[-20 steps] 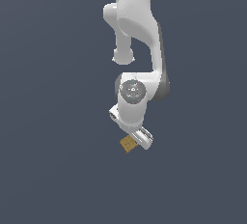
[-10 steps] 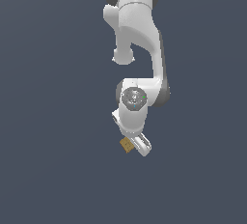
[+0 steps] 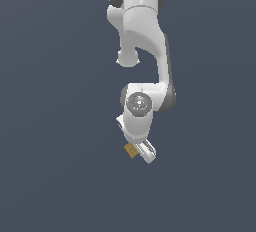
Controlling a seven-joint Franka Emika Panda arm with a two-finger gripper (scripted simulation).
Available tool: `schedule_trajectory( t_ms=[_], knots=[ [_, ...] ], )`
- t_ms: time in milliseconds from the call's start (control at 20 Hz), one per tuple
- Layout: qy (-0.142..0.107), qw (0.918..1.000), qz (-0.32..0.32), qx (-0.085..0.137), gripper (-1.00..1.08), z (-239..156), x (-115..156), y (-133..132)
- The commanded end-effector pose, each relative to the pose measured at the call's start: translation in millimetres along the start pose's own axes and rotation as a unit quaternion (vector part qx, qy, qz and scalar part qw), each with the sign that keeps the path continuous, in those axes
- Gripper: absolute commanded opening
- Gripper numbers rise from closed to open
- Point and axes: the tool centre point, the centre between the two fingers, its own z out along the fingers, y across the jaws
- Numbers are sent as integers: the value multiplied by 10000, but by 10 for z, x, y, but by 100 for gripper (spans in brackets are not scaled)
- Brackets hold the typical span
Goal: Pick up the object and move it to a goal position.
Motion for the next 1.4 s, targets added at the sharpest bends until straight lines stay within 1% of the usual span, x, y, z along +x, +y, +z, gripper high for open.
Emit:
schedule_trajectory(
  t_ms=[0, 300, 600, 650, 1350],
  knots=[
    [-3, 10000, 5, -5, 100, 89, -2, 6],
    [-2, 10000, 20, -4, 100, 395, -6, 13],
    [-1, 10000, 23, -3, 100, 452, 4, 2],
    [-1, 10000, 23, -3, -100, 452, 4, 2],
    [-4, 10000, 21, -7, -100, 421, -15, 6]
  ],
)
